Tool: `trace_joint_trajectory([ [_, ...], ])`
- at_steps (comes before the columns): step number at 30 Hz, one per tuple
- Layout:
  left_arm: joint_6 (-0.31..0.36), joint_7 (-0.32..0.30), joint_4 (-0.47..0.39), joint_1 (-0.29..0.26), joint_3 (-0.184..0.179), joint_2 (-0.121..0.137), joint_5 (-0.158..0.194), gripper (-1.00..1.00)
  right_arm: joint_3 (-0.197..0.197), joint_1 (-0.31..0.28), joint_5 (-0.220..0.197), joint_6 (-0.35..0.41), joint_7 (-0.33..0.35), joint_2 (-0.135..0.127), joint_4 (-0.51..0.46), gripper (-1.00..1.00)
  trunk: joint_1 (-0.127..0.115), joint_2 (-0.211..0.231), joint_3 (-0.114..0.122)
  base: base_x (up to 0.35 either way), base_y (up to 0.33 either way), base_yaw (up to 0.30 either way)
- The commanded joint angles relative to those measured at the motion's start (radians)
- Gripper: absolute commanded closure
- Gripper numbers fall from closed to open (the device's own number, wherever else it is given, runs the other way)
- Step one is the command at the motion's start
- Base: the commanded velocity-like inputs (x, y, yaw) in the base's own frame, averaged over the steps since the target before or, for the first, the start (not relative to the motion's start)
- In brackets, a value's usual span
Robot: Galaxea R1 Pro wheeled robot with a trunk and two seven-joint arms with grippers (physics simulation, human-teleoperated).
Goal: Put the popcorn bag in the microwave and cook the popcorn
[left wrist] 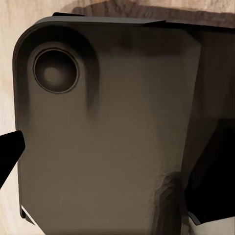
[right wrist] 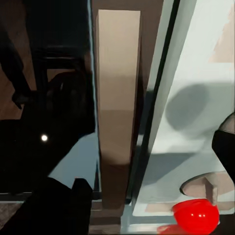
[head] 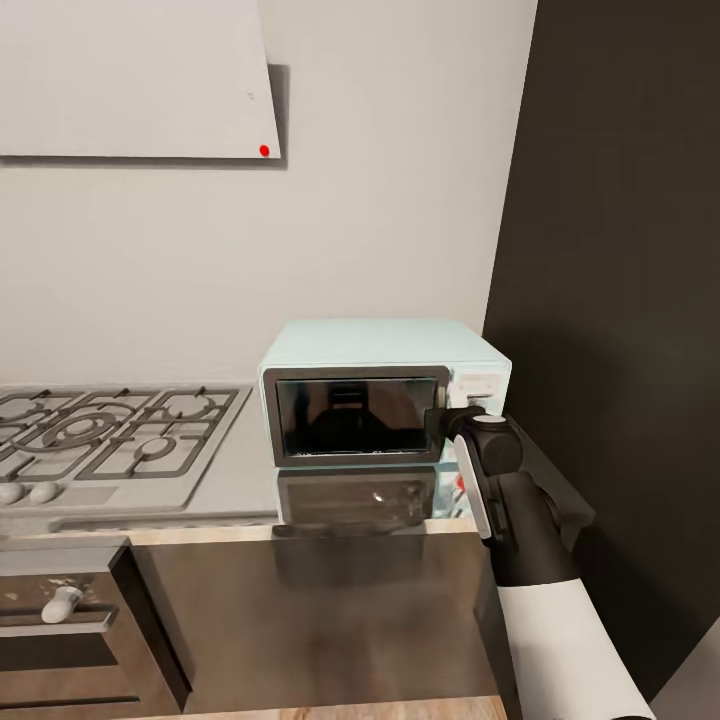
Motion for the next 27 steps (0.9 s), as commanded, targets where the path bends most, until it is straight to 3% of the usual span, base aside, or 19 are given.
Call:
trace_joint_trajectory([
  [1,-0.002,-0.001,-0.001,0.0,0.0,0.0,0.007,-1.0,0.001,-0.001,0.002,0.007,0.001,0.0,-0.001,1.0,0.0,0.0,-0.001,0.0,0.0,0.0],
  [6,-0.002,-0.001,-0.001,0.0,0.0,0.0,0.007,-1.0,0.003,0.0,-0.004,0.038,0.001,0.0,-0.001,1.0,0.0,0.0,-0.001,0.0,0.0,0.0],
  [21,-0.003,-0.004,-0.001,0.0,0.0,0.001,0.007,-1.0,0.003,0.015,-0.006,0.036,0.002,0.0,-0.002,1.0,0.0,0.0,-0.001,-0.002,0.0,0.0],
  [27,-0.003,-0.005,-0.001,0.0,-0.001,0.0,0.007,-1.0,0.003,0.015,-0.004,0.032,0.001,0.0,-0.002,1.0,0.0,0.0,-0.001,-0.262,0.0,0.0],
])
